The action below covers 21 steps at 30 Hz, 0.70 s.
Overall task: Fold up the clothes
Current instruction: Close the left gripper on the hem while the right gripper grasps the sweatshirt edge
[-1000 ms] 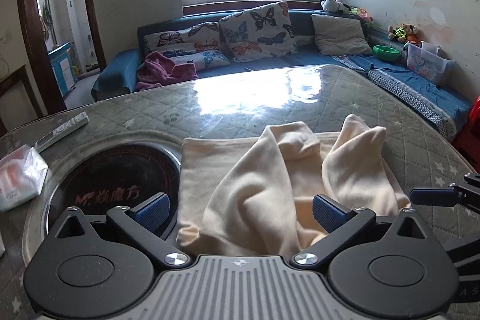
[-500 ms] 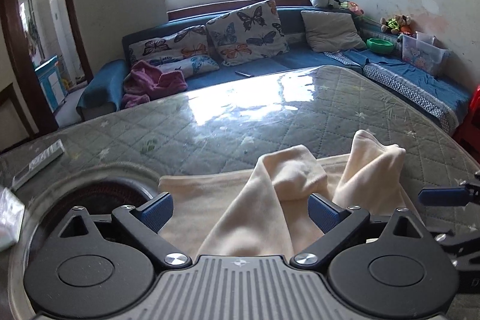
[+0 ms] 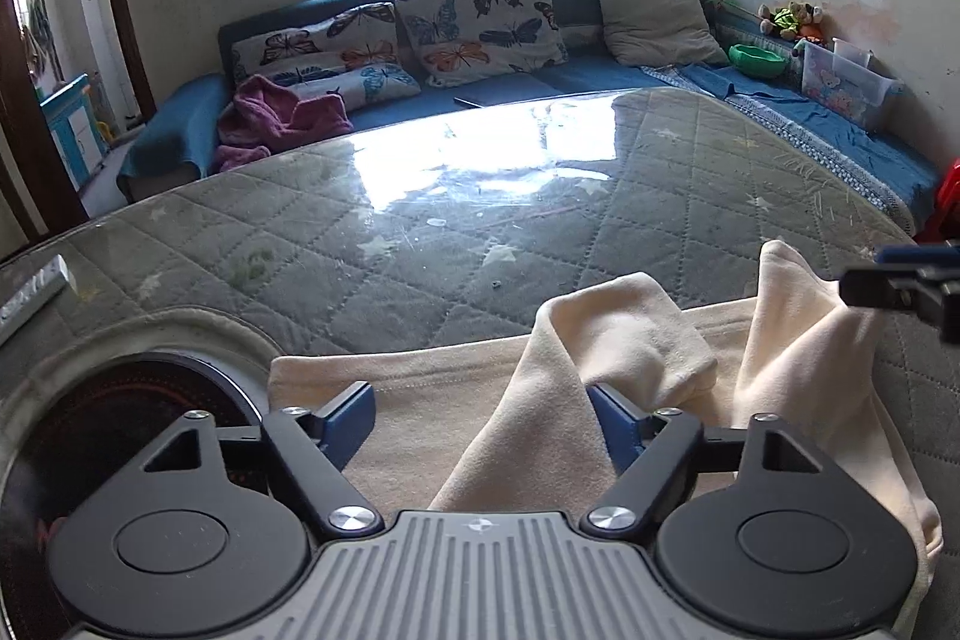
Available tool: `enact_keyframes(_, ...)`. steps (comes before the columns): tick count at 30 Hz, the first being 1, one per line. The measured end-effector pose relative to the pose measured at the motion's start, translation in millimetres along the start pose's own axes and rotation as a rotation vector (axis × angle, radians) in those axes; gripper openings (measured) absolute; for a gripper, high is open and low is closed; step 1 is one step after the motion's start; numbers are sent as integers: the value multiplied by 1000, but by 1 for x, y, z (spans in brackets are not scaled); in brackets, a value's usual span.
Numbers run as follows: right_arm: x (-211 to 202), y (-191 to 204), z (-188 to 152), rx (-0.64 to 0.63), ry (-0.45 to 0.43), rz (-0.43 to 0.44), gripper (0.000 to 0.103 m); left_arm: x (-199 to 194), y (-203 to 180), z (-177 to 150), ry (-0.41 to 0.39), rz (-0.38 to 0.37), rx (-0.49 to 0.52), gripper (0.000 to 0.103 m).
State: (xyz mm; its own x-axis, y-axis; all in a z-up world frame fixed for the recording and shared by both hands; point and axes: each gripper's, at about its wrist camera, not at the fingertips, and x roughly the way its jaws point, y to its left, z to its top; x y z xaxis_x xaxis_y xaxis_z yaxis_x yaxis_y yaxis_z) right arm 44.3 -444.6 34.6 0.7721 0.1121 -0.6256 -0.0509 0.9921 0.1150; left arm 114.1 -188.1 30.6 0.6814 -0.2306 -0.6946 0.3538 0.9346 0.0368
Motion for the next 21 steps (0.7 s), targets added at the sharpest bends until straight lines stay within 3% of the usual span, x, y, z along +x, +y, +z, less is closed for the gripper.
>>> enact_keyframes(8,50,4,18,-51,79,-1,46,2,-1,6,-23,-41,12,84)
enact_keyframes(16,70,4,13,-59,106,6,27,18,0,16,-19,-64,19,81)
enact_keyframes(19,69,2,13,-58,100,18,16,24,0,20,-2,-89,11,63)
enact_keyframes(21,63,0,14,-57,72,10,14,21,3,19,-11,-98,-4,39)
